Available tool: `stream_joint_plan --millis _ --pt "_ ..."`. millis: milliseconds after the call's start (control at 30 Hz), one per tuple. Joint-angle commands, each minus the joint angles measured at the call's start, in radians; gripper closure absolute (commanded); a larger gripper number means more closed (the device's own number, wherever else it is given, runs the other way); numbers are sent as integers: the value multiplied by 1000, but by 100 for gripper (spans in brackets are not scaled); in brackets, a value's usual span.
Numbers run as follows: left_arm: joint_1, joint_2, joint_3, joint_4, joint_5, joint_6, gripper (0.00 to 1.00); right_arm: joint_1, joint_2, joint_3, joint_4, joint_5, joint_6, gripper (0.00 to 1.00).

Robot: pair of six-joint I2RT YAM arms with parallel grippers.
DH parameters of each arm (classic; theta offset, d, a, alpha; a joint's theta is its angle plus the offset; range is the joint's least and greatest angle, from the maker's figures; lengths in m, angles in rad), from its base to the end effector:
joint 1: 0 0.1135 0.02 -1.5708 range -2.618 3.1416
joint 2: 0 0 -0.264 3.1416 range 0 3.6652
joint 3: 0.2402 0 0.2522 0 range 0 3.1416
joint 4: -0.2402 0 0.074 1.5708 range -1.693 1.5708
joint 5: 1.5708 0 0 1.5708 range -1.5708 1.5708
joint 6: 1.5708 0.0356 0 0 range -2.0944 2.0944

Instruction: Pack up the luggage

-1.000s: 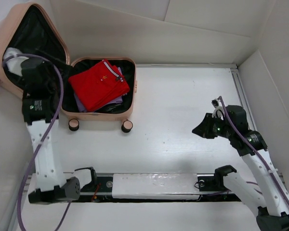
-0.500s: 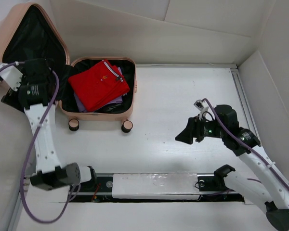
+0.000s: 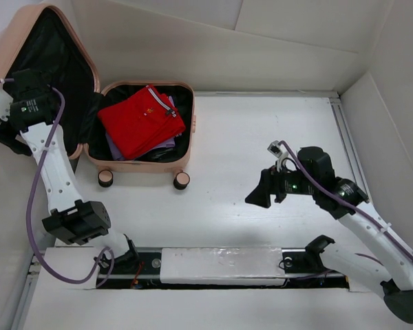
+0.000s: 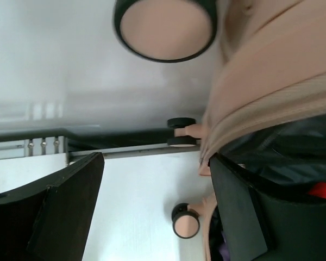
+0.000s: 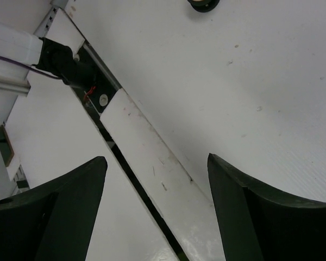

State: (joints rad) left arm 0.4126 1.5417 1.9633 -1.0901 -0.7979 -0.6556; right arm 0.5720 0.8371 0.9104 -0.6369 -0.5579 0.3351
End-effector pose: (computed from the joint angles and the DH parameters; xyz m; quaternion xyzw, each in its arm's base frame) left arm 0.2544 0.1392 0.4711 -0.5679 0.6276 0.2983 0.4412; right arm 0.1338 0.1085 0.3317 -0.2314 0.8204 0.4201 0.3114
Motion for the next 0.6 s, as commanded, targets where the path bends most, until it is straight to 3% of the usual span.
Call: stream_joint_plan --millis 0,233,367,567 --pt "2 1 84 21 -3 10 26 19 8 48 23 23 -25 19" --pt "2 72 164 30 26 19 28 40 33 58 3 65 -47 20" --pt "2 113 186 48 51 30 37 40 33 58 -7 85 -47 20" --pt "2 143 247 67 109 30 85 49 33 58 -29 95 -47 20"
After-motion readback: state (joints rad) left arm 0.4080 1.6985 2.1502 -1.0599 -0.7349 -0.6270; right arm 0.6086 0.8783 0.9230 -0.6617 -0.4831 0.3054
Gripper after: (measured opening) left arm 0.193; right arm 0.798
